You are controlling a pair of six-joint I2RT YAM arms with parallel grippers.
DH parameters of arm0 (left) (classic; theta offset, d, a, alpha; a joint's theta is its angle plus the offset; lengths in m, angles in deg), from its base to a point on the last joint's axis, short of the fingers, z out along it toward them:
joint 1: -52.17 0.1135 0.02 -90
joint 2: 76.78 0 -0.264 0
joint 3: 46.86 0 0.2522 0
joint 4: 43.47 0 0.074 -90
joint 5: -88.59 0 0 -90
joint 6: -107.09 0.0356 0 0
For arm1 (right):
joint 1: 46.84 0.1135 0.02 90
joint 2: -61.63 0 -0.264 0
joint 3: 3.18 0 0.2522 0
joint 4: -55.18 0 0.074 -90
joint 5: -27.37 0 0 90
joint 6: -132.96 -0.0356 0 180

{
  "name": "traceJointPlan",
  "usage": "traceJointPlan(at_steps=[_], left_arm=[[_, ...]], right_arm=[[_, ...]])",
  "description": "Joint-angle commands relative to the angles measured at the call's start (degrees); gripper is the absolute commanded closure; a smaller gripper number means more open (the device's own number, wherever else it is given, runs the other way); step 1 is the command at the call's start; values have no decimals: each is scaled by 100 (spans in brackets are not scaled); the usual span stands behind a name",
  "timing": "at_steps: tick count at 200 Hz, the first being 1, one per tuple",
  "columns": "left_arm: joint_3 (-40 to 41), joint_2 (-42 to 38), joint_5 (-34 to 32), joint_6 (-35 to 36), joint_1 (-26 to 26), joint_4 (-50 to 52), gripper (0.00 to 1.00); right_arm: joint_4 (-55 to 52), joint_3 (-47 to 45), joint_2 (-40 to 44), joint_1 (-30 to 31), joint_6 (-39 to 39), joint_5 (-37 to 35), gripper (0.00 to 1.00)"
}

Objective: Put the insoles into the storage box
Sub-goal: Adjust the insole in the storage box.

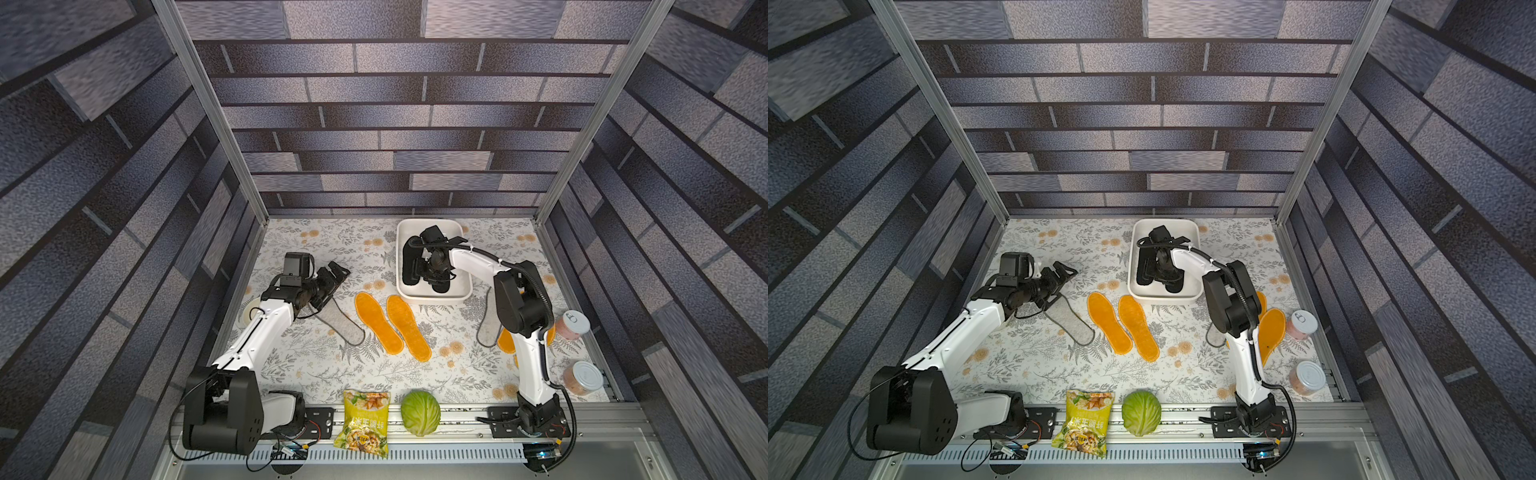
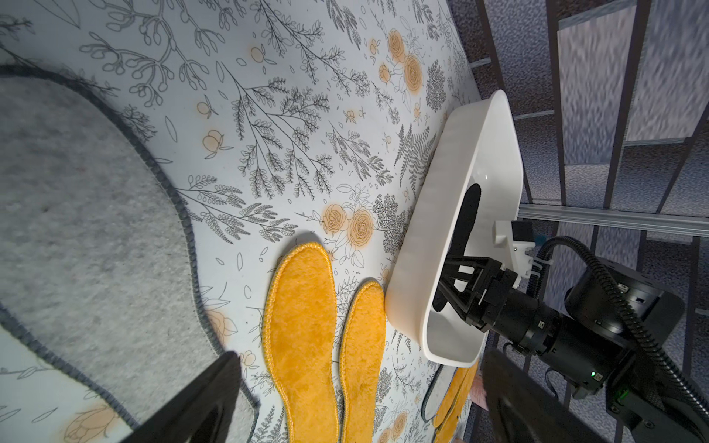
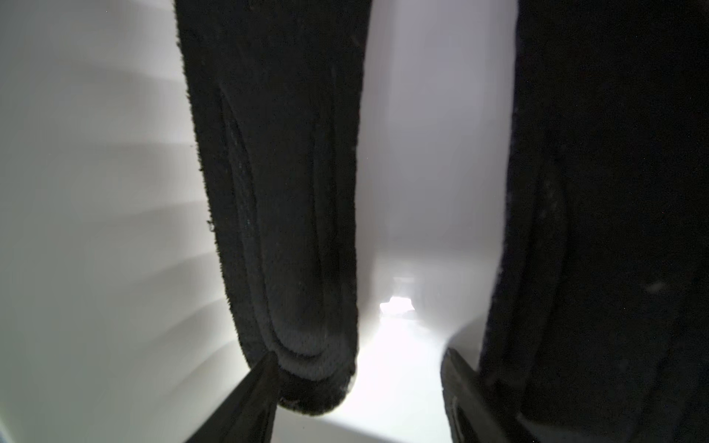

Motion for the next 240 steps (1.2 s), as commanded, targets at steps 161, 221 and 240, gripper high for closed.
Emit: traceJointPlan(at_steps=[161,221,240], left_arm=[[88,-78,74,58,60,58,0],[70,-134,47,85,60,134,0],[35,-160,24,115,77,194,0]], right_arm=[[-57,320,162,-168,673,148,32],[-503,1743,-757,-188,711,-281,32],[-520,1902,-883,-240,648,-343,32]])
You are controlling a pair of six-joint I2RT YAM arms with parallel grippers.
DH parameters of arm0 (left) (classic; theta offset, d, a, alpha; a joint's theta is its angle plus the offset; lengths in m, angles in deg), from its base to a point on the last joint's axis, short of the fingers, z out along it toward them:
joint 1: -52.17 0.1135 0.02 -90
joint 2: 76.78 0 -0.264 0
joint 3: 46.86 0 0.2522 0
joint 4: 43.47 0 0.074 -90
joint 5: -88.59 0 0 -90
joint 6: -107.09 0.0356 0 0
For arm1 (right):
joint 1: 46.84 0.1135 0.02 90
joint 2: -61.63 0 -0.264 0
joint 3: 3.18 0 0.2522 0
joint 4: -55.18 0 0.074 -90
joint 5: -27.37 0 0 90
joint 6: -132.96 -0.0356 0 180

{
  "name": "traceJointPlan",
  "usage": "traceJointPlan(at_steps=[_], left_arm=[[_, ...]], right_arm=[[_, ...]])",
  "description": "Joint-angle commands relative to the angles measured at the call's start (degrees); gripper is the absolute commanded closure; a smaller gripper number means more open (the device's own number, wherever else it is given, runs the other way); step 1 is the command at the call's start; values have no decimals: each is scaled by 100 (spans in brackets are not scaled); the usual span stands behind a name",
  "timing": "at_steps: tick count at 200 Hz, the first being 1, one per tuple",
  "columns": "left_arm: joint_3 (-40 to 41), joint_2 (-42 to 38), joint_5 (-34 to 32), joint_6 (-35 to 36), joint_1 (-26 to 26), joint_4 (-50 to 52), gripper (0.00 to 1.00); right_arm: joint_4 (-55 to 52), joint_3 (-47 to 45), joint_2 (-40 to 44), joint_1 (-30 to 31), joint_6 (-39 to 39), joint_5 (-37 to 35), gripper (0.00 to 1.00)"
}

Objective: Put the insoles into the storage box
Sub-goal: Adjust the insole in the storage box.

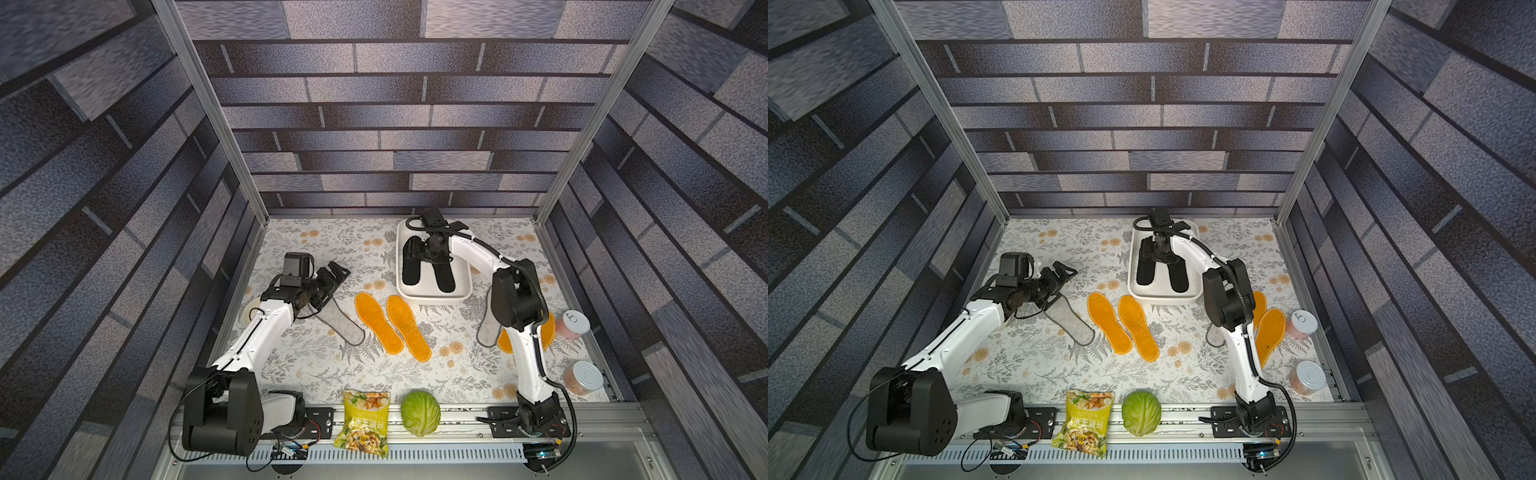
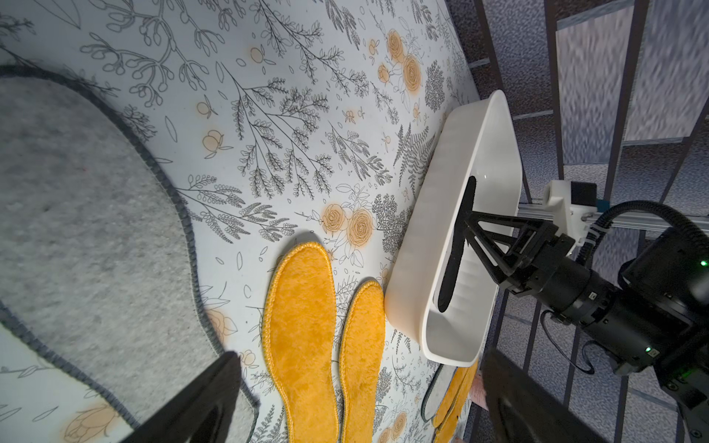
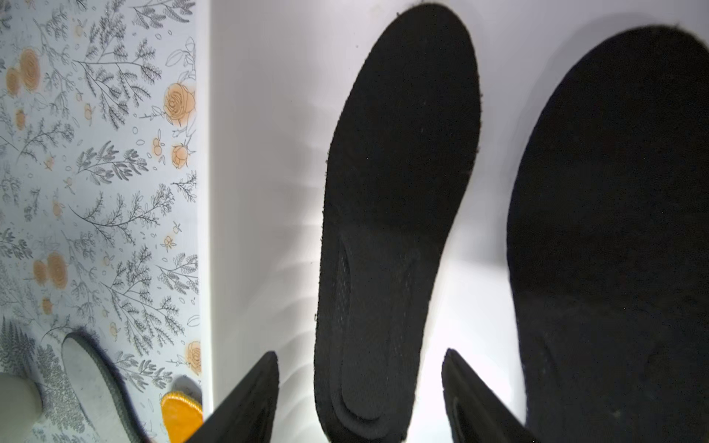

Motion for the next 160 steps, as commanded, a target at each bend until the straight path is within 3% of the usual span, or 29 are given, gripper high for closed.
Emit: traceJointPlan(at_steps=[1,160], left_arm=[[27,-138,24,117,49,194,0],[-26,-108,-14,102,76,236,0]], right_arm=[[-299,216,-293,-102,-8,-256,32],[-335,491,-690,-302,-85,56,32]])
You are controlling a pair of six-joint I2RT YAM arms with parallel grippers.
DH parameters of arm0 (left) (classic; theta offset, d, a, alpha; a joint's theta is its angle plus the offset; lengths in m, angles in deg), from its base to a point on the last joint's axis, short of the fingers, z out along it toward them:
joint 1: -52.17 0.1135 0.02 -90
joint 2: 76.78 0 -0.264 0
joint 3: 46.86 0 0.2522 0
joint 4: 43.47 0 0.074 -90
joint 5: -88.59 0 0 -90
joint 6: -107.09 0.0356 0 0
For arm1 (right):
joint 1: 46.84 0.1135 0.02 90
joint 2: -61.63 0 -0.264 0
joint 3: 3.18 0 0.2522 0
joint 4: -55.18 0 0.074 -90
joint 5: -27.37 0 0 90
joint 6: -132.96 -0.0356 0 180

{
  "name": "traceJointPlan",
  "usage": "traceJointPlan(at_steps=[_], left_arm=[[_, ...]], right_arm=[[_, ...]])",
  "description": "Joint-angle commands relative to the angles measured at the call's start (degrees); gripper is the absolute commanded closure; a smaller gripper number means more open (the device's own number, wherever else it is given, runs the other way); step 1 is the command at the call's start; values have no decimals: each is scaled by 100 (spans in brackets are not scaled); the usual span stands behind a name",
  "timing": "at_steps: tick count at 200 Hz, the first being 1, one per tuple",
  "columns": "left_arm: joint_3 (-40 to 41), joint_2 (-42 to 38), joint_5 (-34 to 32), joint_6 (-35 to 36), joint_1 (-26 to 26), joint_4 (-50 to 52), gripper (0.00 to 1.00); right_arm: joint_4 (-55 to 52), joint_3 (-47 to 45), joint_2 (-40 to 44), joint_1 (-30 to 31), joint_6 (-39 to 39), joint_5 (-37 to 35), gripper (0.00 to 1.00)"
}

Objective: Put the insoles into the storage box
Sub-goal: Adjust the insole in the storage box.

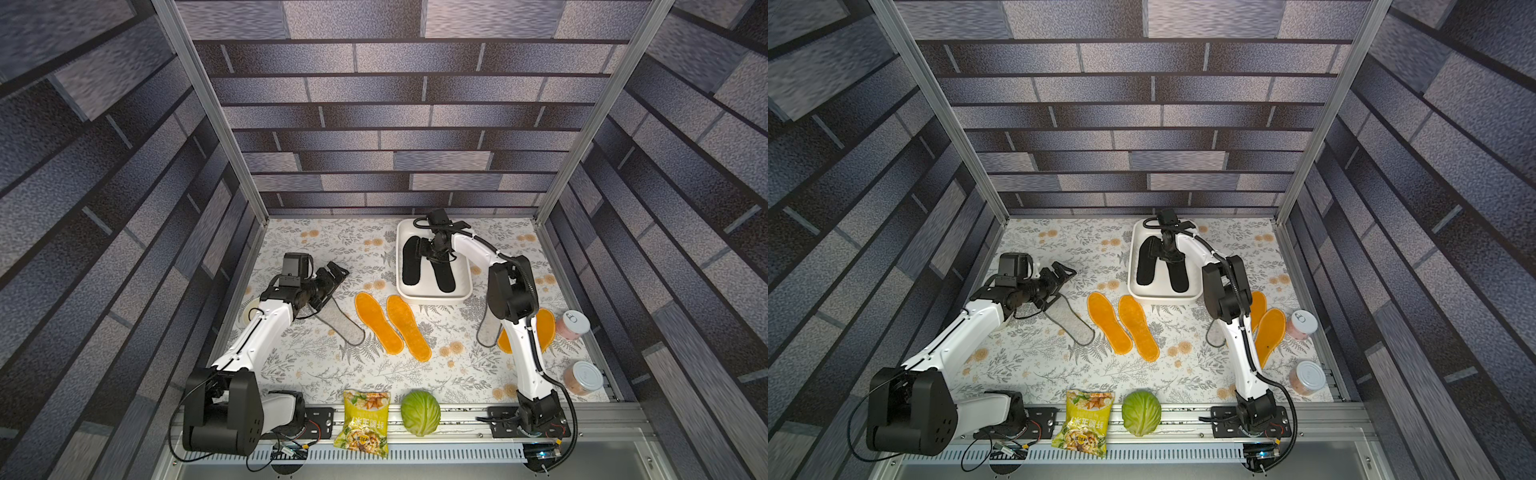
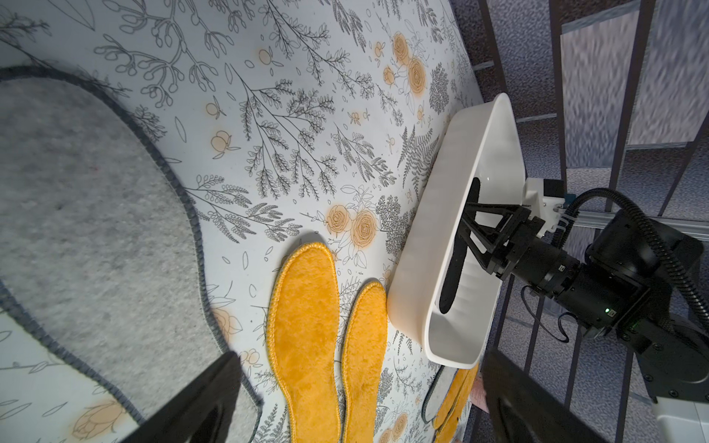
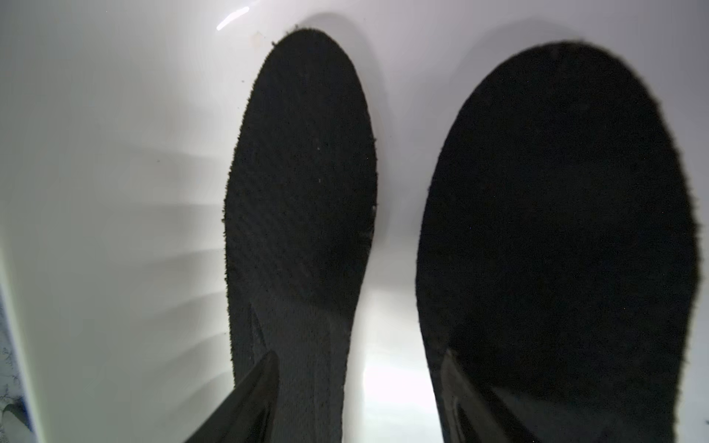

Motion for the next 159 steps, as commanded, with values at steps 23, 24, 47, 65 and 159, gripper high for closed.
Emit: traceJointPlan(at_steps=[23,24,47,65,159], left_arm=[[-1,-91,-3,94,30,150,0],[0,-93,-3,93,30,163,0],[9,-110,-12,101,30,157,0],[9,-97,-28,108,30,148,0],[-17,-28,-38,81,30,148,0]], right_arm=[[-250,159,-178,-11,-26,86,32],[-246,159,-178,-10,-26,88,32],[-266,234,-268,-42,-56,122,32],[-291,354,-364,-94,-55,138,32],[-52,577,-329,-381,22,533,32]])
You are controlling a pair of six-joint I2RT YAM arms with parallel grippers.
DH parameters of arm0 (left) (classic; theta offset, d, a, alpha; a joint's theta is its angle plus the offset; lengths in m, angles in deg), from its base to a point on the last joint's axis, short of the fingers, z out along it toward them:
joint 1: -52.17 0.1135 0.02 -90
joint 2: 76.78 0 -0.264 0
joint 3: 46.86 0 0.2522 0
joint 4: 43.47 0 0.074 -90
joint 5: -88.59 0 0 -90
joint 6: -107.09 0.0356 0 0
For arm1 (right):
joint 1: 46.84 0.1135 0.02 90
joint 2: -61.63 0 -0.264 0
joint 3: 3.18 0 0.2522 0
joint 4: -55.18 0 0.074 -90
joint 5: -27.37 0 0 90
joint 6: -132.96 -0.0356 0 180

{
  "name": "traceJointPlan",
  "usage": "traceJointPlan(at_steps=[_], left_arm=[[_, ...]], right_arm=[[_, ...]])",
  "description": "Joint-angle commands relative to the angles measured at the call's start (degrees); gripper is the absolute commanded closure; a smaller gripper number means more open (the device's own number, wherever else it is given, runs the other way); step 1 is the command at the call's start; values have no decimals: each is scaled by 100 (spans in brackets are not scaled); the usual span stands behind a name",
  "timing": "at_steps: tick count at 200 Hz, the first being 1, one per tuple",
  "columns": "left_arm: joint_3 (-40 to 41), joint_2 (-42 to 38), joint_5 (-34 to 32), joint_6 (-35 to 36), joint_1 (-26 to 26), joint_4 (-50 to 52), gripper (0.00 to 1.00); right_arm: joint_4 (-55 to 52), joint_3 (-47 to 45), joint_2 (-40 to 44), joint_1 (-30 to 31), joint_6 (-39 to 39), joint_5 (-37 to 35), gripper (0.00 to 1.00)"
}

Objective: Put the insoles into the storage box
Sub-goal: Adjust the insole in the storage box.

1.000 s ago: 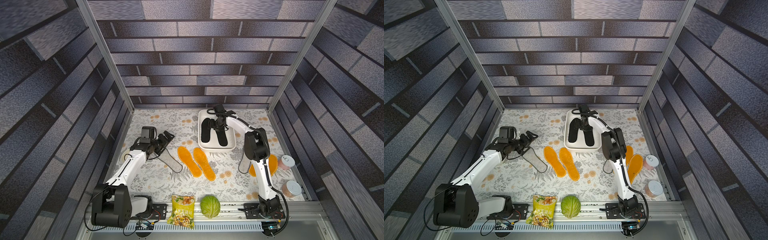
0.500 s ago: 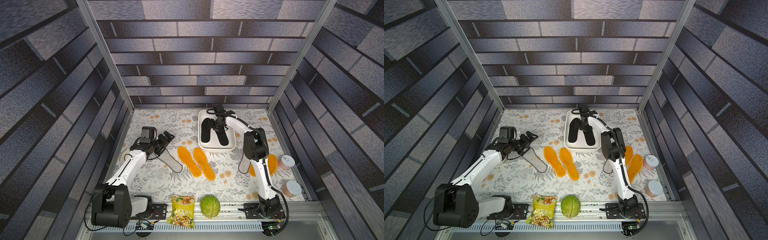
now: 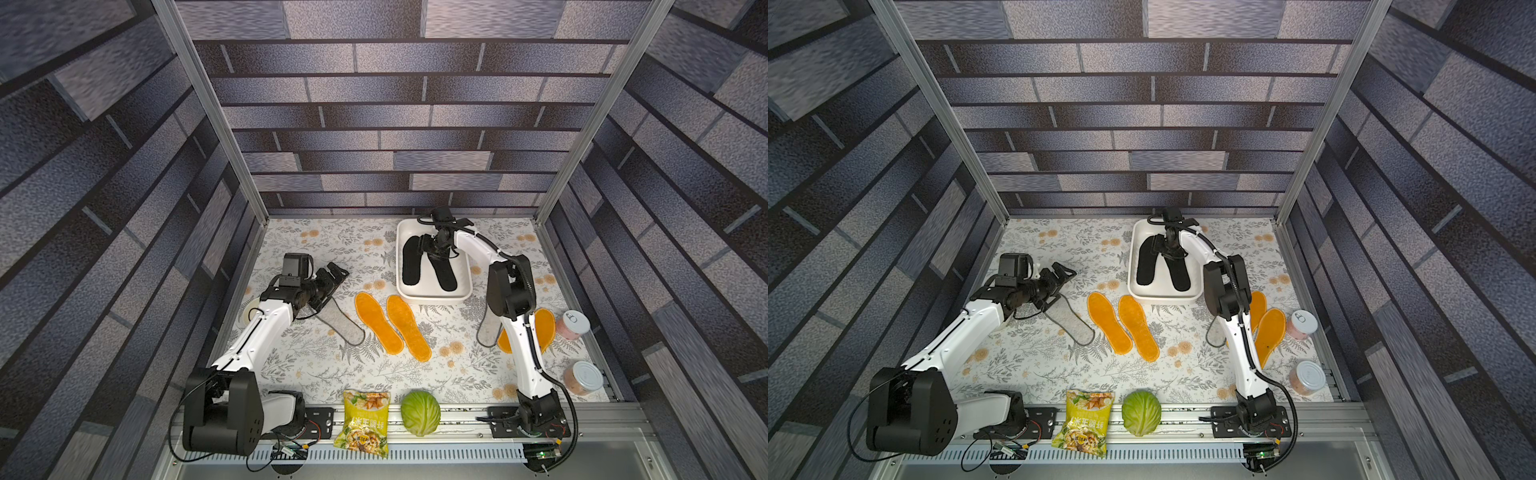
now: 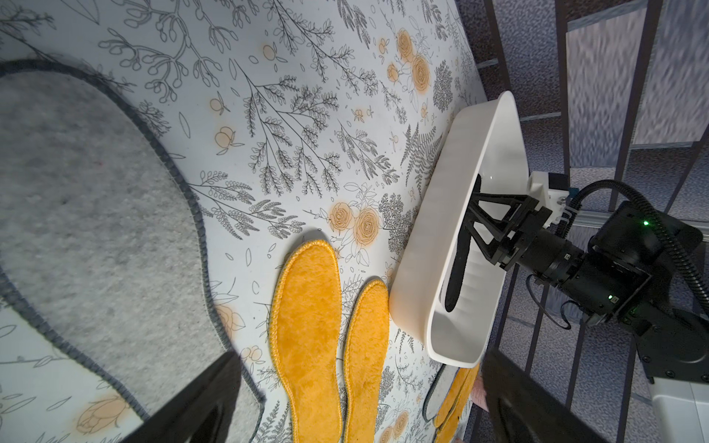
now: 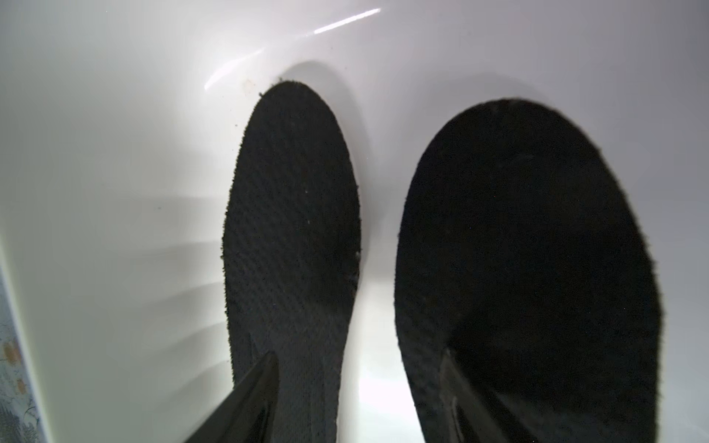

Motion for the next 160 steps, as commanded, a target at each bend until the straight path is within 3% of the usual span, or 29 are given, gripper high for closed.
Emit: traceJointPlan(at_steps=[1,55,160], left_arm=[[-22,-31,-36,77,30,98,0],[-18,-31,-39,73,30,88,0],[-18,20,-29,50,21,49,0]], right_arm=[[74,76,-9,-69,112,260,32],[957,-707,675,-70,407,983,33],[721,-768,582,99,577,882,34]])
